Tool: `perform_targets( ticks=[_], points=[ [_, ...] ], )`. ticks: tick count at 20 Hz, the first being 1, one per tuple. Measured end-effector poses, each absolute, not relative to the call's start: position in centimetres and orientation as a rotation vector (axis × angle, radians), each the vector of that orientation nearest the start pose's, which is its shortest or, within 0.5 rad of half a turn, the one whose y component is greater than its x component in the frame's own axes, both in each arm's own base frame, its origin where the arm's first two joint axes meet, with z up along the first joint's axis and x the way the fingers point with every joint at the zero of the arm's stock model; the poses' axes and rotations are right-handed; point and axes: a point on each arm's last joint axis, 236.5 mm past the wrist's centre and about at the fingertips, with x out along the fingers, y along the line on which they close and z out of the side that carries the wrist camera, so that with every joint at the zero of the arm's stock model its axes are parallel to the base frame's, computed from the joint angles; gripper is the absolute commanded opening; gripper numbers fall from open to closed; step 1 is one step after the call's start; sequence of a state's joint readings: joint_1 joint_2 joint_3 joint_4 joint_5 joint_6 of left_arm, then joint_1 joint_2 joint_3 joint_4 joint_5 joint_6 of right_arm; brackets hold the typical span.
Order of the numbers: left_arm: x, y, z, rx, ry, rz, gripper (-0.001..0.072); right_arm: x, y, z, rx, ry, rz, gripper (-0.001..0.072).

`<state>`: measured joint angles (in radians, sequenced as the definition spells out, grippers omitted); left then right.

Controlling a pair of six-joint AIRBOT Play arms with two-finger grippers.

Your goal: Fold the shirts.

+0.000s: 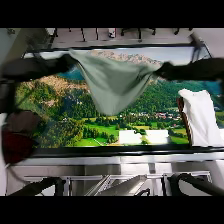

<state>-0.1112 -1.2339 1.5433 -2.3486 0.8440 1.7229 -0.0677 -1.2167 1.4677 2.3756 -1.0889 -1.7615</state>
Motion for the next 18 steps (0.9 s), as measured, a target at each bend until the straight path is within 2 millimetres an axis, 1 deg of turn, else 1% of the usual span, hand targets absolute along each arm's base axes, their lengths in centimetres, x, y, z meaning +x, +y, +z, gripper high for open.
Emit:
perform_targets(
  ticks=[1,2,3,4,5,6,7,8,9,10,11,12,13,15,16,17,18],
  points=[
    [43.9,-16.9,33.3,-0.464,0.397,-0.584,0.0014,42.5,11.8,27.6,0.442,0.606,0.535,0.0026],
    [41.3,-16.3,37.7,-0.432,0.298,-0.599,0.0014,40.3,11.7,32.3,0.387,0.493,0.551,0.0027],
    [38.2,-15.9,41.6,-0.396,0.213,-0.617,0.0014,37.5,11.7,36.8,0.323,0.380,0.567,0.0027],
    [34.9,-15.6,45.2,-0.361,0.129,-0.632,0.0014,34.9,11.8,40.2,0.270,0.290,0.574,0.0027],
    [32.0,-15.2,48.0,-0.329,0.057,-0.642,0.0014,32.3,11.8,43.0,0.219,0.210,0.572,0.0027],
    [29.0,-14.7,50.4,-0.292,-0.013,-0.639,0.0014,29.7,11.8,45.2,0.170,0.142,0.564,0.0027],
    [26.8,-14.2,52.2,-0.262,-0.068,-0.629,0.0014,27.6,11.7,46.6,0.134,0.095,0.555,0.0027],
    [24.9,-13.5,53.3,-0.237,-0.107,-0.608,0.0014,25.9,11.8,47.4,0.104,0.067,0.551,0.0027],
    [23.7,-12.9,53.9,-0.222,-0.130,-0.586,0.0014,24.9,11.8,47.6,0.081,0.060,0.545,0.0027],
    [23.2,-12.4,53.8,-0.208,-0.131,-0.561,0.0014,24.4,11.8,47.5,0.069,0.066,0.542,0.0027],
    [23.5,-12.1,53.0,-0.199,-0.109,-0.539,0.0014,24.3,11.8,47.1,0.064,0.079,0.541,0.0027],
    [24.4,-11.7,51.6,-0.193,-0.070,-0.516,0.0014,24.5,11.7,46.2,0.067,0.107,0.541,0.0027],
    [25.8,-11.6,49.8,-0.193,-0.020,-0.498,0.0014,25.2,11.7,45.2,0.082,0.141,0.541,0.0027],
    [29.6,-11.7,45.0,-0.211,0.113,-0.473,0.0014,27.7,11.3,41.5,0.122,0.251,0.534,0.0028],
    [32.0,-11.7,41.8,-0.219,0.195,-0.457,0.0014,29.1,11.2,39.3,0.154,0.313,0.530,0.0027],
    [34.3,-11.7,38.5,-0.227,0.275,-0.441,0.0014,30.6,11.0,36.5,0.185,0.388,0.526,0.0028],
    [36.7,-11.9,34.7,-0.237,0.363,-0.426,0.0014,32.1,10.9,33.1,0.222,0.478,0.521,0.0028]
  ],
)
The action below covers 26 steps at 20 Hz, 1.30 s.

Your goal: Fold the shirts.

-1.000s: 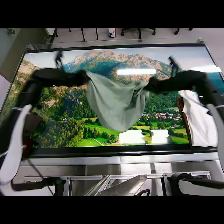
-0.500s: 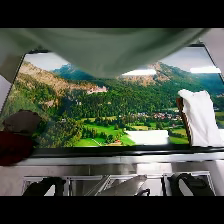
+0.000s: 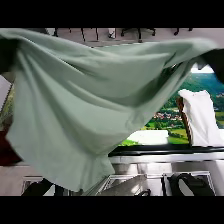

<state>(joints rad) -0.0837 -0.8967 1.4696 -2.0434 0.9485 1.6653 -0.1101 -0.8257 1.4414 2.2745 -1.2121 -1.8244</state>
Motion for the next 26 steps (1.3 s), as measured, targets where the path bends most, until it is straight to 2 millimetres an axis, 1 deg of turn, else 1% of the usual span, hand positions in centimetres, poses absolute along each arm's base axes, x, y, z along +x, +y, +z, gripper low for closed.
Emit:
perform_targets(
  ticks=[2,3,4,6,7,8,9,10,11,12,13,14,15,17,18,19,20,21,22,23,24,26],
  points=[
    [40.8,-12.5,27.3,-0.249,0.517,-0.408,0.0015,34.5,10.8,25.1,0.306,0.667,0.503,0.0028],
    [42.6,-13.0,23.0,-0.254,0.605,-0.401,0.0015,35.3,10.9,20.8,0.352,0.755,0.489,0.0028],
    [44.0,-13.3,19.1,-0.253,0.678,-0.391,0.0015,35.9,11.1,16.8,0.401,0.832,0.470,0.0028],
    [46.5,-14.4,12.0,-0.264,0.800,-0.378,0.0015,36.6,11.1,8.9,0.486,0.966,0.411,0.0029],
    [47.4,-15.1,8.5,-0.270,0.865,-0.377,0.0015,36.8,11.0,5.5,0.524,1.022,0.377,0.0028],
    [48.2,-15.8,5.7,-0.277,0.919,-0.378,0.0015,36.9,10.9,2.4,0.552,1.073,0.344,0.0028],
    [49.0,-16.5,3.6,-0.295,0.960,-0.381,0.0063,36.9,10.8,0.1,0.574,1.115,0.319,0.0028],
    [49.7,-17.0,2.1,-0.309,0.992,-0.388,0.0398,37.1,10.7,-1.7,0.592,1.141,0.296,0.0029],
    [50.3,-17.5,1.0,-0.325,1.025,-0.398,0.0645,37.3,10.6,-3.2,0.608,1.165,0.276,0.0033],
    [50.8,-17.8,0.5,-0.341,1.047,-0.407,0.0669,37.6,10.4,-4.2,0.614,1.179,0.261,0.0057],
    [51.4,-17.8,0.6,-0.359,1.061,-0.413,0.0669,38.1,10.1,-4.7,0.621,1.180,0.249,0.0250],
    [51.7,-17.6,1.1,-0.383,1.079,-0.416,0.0669,38.7,9.8,-4.7,0.628,1.171,0.240,0.0489],
    [51.9,-17.1,1.8,-0.403,1.094,-0.418,0.0669,39.6,9.2,-4.4,0.632,1.155,0.230,0.0566],
    [51.7,-15.3,3.9,-0.445,1.132,-0.411,0.0669,41.2,7.7,-2.9,0.639,1.119,0.223,0.0569],
    [51.0,-14.2,4.8,-0.458,1.159,-0.406,0.0669,41.7,6.8,-1.9,0.642,1.111,0.224,0.0583],
    [49.9,-13.0,5.7,-0.470,1.187,-0.401,0.0670,42.0,5.9,-1.1,0.645,1.105,0.223,0.0583],
    [48.7,-11.9,6.4,-0.480,1.216,-0.391,0.0669,41.9,5.1,-0.4,0.644,1.109,0.230,0.0583],
    [47.1,-10.6,6.7,-0.480,1.250,-0.371,0.0670,41.5,4.5,-0.1,0.638,1.124,0.237,0.0584],
    [45.2,-9.5,6.6,-0.471,1.288,-0.348,0.0670,40.7,4.1,0.0,0.631,1.153,0.248,0.0583],
    [43.0,-8.5,6.1,-0.466,1.333,-0.317,0.0670,39.6,4.1,-0.3,0.623,1.189,0.261,0.0583],
    [40.8,-7.8,5.4,-0.463,1.372,-0.293,0.0670,38.3,4.3,-1.0,0.617,1.236,0.274,0.0583],
    [35.2,-7.4,3.0,-0.479,1.477,-0.253,0.0670,35.6,5.4,-2.7,0.606,1.321,0.305,0.0583]
  ],
)
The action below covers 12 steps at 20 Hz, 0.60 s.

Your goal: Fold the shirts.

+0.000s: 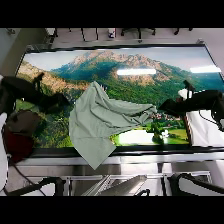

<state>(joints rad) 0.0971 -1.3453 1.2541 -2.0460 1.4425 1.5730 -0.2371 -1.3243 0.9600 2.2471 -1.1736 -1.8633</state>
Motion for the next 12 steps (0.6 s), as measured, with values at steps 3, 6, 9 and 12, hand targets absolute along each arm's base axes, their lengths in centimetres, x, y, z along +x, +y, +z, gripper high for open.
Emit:
perform_targets(
  ticks=[3,6,9,12],
  points=[
    [27.8,-7.8,-1.5,-0.534,1.587,-0.208,0.0670,32.5,7.8,-5.1,0.570,1.415,0.361,0.0582],
    [22.3,-9.2,-5.3,-0.628,1.628,-0.179,0.0670,31.6,9.4,-6.5,0.525,1.438,0.386,0.0582],
    [19.8,-10.1,-7.9,-0.702,1.602,-0.152,0.0670,32.0,10.0,-7.5,0.512,1.428,0.381,0.0582],
    [19.5,-10.1,-9.6,-0.739,1.564,-0.115,0.0669,32.4,10.1,-8.4,0.511,1.424,0.366,0.0582]
  ],
)
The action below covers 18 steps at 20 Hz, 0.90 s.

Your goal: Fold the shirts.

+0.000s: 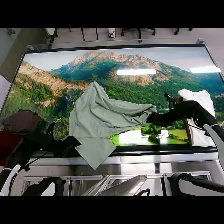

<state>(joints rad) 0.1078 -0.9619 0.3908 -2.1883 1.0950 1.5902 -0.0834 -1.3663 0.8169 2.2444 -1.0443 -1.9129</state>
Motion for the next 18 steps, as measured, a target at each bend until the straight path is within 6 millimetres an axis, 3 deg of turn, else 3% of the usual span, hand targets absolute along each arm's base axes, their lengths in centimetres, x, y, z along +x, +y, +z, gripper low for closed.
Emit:
perform_targets(
  ticks=[2,5,6,7,8,9,12,14,15,16,18],
  points=[
    [20.1,-10.2,-10.3,-0.765,1.556,-0.103,0.0648,32.7,10.1,-8.9,0.514,1.418,0.356,0.0581],
    [21.9,-9.9,-11.2,-0.769,1.546,-0.086,0.0124,33.6,10.1,-9.3,0.533,1.391,0.337,0.0567],
    [22.8,-9.5,-11.4,-0.751,1.536,-0.081,0.0090,33.9,10.1,-9.3,0.545,1.380,0.331,0.0431],
    [23.5,-9.3,-11.5,-0.749,1.533,-0.078,0.0056,34.3,10.2,-9.3,0.557,1.370,0.325,0.0216],
    [24.3,-9.2,-11.4,-0.746,1.523,-0.078,0.0016,34.5,10.3,-9.5,0.568,1.365,0.320,0.0088],
    [25.0,-9.1,-11.3,-0.743,1.517,-0.082,0.0016,34.7,10.5,-9.6,0.578,1.361,0.323,0.0025],
    [27.4,-8.9,-10.1,-0.728,1.465,-0.103,0.0015,34.9,11.5,-9.9,0.590,1.357,0.341,0.0028],
    [29.3,-8.7,-7.8,-0.707,1.385,-0.128,0.0015,35.2,12.1,-9.2,0.591,1.341,0.364,0.0027],
    [30.6,-8.6,-5.7,-0.692,1.317,-0.147,0.0015,35.5,12.4,-8.0,0.588,1.322,0.387,0.0027],
    [31.9,-8.6,-3.0,-0.676,1.234,-0.173,0.0015,36.1,12.7,-5.9,0.581,1.285,0.419,0.0027],
    [34.7,-8.5,5.9,-0.631,0.978,-0.236,0.0015,37.9,12.8,1.0,0.556,1.141,0.487,0.0027]
  ],
)
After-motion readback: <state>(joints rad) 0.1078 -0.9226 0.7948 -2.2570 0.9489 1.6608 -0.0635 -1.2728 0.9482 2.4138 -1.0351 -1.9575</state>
